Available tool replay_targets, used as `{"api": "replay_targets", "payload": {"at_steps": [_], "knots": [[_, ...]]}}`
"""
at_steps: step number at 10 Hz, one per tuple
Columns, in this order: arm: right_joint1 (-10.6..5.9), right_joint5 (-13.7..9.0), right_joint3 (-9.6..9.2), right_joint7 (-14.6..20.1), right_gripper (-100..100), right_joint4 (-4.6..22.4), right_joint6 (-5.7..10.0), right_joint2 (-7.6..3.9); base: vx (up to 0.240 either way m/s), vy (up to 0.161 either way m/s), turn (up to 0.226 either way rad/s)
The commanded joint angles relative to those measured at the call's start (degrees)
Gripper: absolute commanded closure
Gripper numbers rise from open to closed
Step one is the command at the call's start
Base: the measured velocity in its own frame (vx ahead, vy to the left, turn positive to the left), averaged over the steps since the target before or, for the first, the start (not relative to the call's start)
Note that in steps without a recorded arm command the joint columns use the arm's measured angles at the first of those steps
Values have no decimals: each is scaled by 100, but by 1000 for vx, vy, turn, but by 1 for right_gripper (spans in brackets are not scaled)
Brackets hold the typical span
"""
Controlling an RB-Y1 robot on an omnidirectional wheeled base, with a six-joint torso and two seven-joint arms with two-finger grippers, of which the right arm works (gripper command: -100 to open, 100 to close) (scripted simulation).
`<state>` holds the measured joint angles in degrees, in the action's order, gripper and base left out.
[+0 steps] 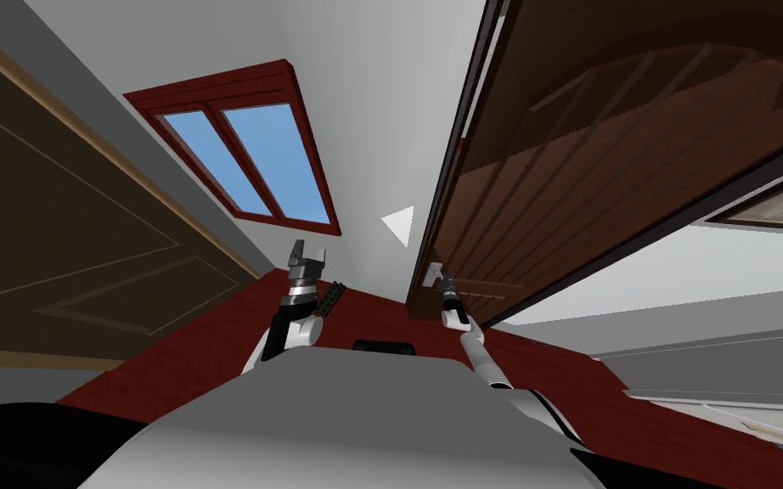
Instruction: Pull the door open
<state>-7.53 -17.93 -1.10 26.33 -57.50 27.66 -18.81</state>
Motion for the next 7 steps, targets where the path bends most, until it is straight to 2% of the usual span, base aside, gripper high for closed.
{"api": "replay_targets", "payload": {"at_steps": [1,7], "knots": [[-9,-146,-47,211,-100,-62,-9,115,-86,-44,70],[-76,-933,-30,1161,-100,-200,-189,456,-102,-34,83]]}}
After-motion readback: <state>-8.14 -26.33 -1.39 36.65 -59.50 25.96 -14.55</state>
